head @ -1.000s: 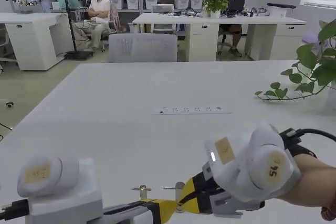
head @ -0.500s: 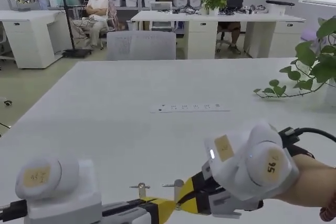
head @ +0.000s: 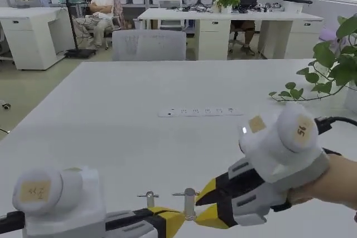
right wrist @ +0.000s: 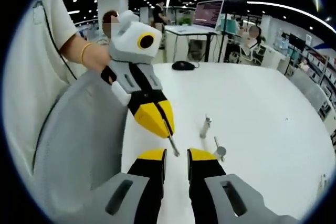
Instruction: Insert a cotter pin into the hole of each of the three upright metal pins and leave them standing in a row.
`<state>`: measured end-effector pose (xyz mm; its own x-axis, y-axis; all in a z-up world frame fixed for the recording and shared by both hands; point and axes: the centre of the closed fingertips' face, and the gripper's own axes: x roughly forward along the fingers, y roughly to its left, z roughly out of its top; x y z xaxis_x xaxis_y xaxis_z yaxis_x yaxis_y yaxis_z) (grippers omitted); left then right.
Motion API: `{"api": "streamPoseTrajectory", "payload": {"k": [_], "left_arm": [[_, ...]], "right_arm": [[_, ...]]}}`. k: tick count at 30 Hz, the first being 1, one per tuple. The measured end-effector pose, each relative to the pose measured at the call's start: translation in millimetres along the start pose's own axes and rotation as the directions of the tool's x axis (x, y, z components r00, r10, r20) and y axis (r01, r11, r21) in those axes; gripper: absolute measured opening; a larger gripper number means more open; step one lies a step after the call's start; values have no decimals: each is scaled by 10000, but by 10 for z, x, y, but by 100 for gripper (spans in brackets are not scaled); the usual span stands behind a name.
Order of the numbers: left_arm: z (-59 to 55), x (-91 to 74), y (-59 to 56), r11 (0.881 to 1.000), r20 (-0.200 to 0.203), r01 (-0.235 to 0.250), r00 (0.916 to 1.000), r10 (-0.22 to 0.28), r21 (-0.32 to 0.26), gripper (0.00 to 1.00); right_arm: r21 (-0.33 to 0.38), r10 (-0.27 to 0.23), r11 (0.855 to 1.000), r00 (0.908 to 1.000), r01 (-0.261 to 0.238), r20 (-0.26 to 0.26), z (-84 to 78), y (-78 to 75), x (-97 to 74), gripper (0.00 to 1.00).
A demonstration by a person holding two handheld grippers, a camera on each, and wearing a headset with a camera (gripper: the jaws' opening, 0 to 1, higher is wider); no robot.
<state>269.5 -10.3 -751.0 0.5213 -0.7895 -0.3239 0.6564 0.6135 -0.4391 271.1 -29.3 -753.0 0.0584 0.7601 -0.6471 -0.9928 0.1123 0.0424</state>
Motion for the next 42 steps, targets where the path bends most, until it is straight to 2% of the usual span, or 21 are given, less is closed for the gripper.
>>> {"api": "streamPoseTrajectory", "payload": {"k": [8,14,20,28,32,36,39,42], "left_arm": [[-30,-17,-85,9960,-249,450,9988,-432,778,0],[-30,-30,-156,9892,-345,827,9963,-790,1210,0],[-29,-41,-272,9734,-424,1407,9899,-1352,1806,0],[-40,-69,-396,9540,-537,2005,9797,-1933,2230,0],[-59,-78,-454,9435,-627,2275,9738,-2188,2408,0],[-92,-85,-512,9320,-791,2515,9678,-2390,2609,0],[-102,-87,-536,9276,-820,2605,9654,-2474,2678,0],[-119,-90,-558,9218,-902,2696,9629,-2544,2787,0]], "right_arm": [[900,869,9920,9959,-887,234,-23,43,-107,19],[1040,1387,9846,9900,-1406,247,-57,101,-138,20],[1068,2158,9704,9762,-2168,208,-103,235,-143,20],[1088,2757,9550,9611,-2761,191,-142,331,-145,18],[1046,3164,9426,9483,-3171,232,-141,412,-152,17],[974,3389,9354,9405,-3398,259,-145,463,-147,15],[956,3533,9305,9353,-3537,212,-159,505,-142,14],[893,3597,9287,9329,-3600,198,-165,524,-139,12]]}}
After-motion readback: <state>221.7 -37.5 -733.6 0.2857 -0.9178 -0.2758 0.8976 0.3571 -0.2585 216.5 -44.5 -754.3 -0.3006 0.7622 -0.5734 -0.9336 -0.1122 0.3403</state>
